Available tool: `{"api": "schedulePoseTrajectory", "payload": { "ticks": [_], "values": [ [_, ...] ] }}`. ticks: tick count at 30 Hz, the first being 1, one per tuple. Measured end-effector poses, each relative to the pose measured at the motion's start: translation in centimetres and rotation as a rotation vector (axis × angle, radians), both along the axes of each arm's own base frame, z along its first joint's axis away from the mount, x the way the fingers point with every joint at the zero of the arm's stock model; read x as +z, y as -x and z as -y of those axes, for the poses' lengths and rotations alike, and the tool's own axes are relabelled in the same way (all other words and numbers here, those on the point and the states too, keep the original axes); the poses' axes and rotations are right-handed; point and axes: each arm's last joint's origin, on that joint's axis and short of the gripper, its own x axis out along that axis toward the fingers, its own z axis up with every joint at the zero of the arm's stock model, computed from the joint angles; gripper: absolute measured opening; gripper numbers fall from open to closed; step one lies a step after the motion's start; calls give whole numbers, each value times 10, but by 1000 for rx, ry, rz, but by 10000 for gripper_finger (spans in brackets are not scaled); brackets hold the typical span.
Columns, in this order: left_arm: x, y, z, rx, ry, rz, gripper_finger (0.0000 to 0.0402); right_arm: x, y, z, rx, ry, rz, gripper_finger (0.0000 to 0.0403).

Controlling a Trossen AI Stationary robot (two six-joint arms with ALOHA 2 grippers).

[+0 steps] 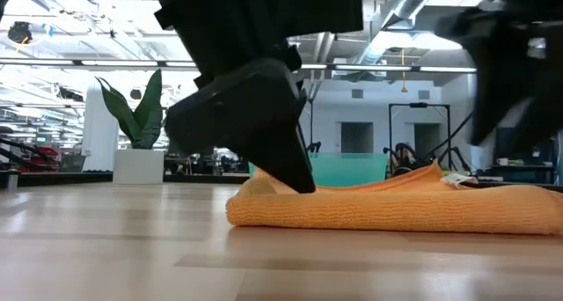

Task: Roll microfiber towels into tight, uniform cylinder then place into a basket
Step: Fold the yellow microfiber towel

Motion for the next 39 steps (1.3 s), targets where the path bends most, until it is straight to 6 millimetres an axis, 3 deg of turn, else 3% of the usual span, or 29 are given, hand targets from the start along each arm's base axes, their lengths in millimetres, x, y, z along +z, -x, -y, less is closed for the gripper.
{"api": "schedulePoseTrajectory", "payload": {
  "ticks": [7, 17, 21, 31, 39],
  "values": [
    [-2, 6, 1, 10, -5, -49, 139, -9, -16, 23, -59, 5, 25, 160],
    [-2, 18, 9, 23, -116, -58, 139, -38, -11, 63, -205, 56, -51, 159],
    [-1, 13, 6, 36, -91, -22, 139, -40, -12, 65, -221, 42, -55, 160],
    [-4, 6, -20, 82, -101, -84, 139, -39, -1, 59, -189, 70, -112, 155],
    [-4, 0, -32, 102, -93, -90, 139, -28, 3, 46, -160, 99, -117, 155]
  ]
}}
